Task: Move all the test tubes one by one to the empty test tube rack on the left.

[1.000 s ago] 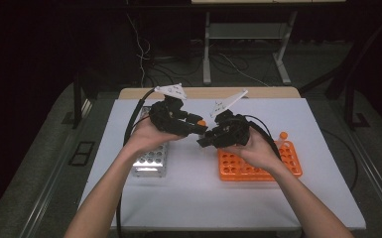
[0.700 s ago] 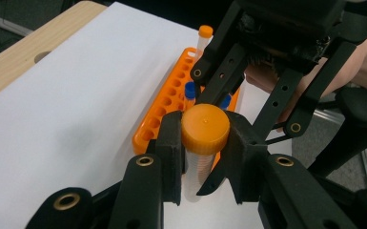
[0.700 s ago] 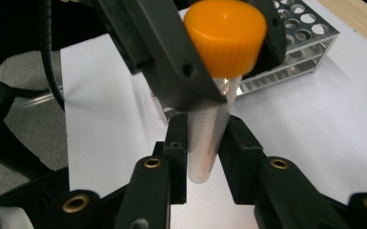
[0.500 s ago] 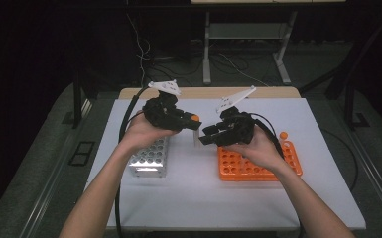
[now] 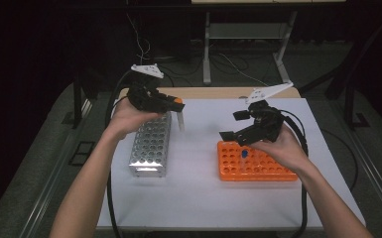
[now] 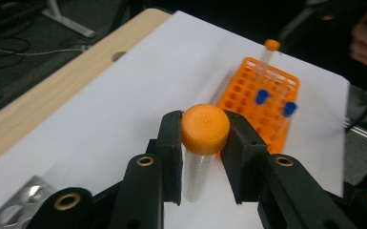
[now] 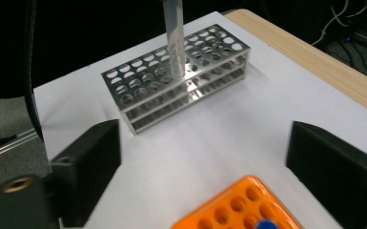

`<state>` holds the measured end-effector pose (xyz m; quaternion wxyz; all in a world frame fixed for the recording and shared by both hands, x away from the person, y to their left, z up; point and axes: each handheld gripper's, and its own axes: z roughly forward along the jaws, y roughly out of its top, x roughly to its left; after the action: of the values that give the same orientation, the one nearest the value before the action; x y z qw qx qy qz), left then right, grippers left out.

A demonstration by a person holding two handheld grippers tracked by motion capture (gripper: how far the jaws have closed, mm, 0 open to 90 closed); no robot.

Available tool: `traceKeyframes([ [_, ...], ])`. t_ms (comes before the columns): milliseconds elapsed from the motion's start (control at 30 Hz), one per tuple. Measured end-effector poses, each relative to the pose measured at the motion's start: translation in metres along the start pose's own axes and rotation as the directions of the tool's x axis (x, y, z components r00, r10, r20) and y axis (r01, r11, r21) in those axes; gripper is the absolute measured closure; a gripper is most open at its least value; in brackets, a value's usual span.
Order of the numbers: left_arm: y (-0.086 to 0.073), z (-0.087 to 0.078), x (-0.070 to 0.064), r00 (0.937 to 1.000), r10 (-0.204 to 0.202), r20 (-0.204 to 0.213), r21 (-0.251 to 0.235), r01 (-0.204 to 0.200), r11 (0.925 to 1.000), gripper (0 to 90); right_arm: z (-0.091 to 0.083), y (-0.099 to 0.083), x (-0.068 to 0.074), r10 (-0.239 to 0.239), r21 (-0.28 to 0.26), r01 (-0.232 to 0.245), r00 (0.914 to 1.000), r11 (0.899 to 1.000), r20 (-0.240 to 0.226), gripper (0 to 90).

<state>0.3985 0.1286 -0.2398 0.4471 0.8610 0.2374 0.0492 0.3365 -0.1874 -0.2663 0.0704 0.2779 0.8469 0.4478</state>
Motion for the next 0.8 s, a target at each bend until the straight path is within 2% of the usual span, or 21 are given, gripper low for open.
traceKeyframes([
  [133, -0.001, -0.002, 0.017, 0.9991, -0.030, -0.030, -0.009, 0.030, 0.9995, 69.1, -0.013, -0.008, -0.003, 0.018, -0.007, -0.018, 0.9997, 1.000, 0.018, 9.3],
  [167, -0.001, -0.002, 0.022, 0.9987, -0.036, -0.037, -0.007, 0.035, 0.9993, 69.1, -0.016, -0.011, -0.005, 0.023, -0.004, -0.023, 0.9994, 1.000, 0.025, 0.8],
  [200, -0.001, -0.001, 0.025, 0.9982, -0.043, -0.042, -0.006, 0.043, 0.9990, 69.1, -0.019, -0.014, -0.006, 0.027, 0.002, -0.027, 0.9991, 1.000, 0.034, 0.2],
  [300, -0.002, -0.001, 0.035, 0.9965, -0.061, -0.056, -0.012, 0.061, 0.9981, 69.1, -0.034, -0.026, -0.012, 0.057, -0.017, -0.057, 0.9965, 0.998, 0.060, 0.2],
  [367, -0.004, 0.000, 0.041, 0.9955, -0.072, -0.062, -0.016, 0.071, 0.9973, 69.1, -0.036, -0.029, -0.013, 0.062, -0.023, -0.061, 0.9961, 0.998, 0.063, 0.2],
  [567, -0.006, 0.003, 0.055, 0.9914, -0.097, -0.088, -0.015, 0.096, 0.9953, 69.1, -0.057, -0.051, -0.019, 0.105, -0.036, -0.102, 0.9908, 0.994, 0.085, 0.3],
  [800, -0.009, 0.010, 0.072, 0.9843, -0.116, -0.133, -0.016, 0.115, 0.9932, 69.1, -0.074, -0.080, -0.019, 0.150, -0.048, -0.146, 0.9842, 0.988, 0.094, 0.3],
])
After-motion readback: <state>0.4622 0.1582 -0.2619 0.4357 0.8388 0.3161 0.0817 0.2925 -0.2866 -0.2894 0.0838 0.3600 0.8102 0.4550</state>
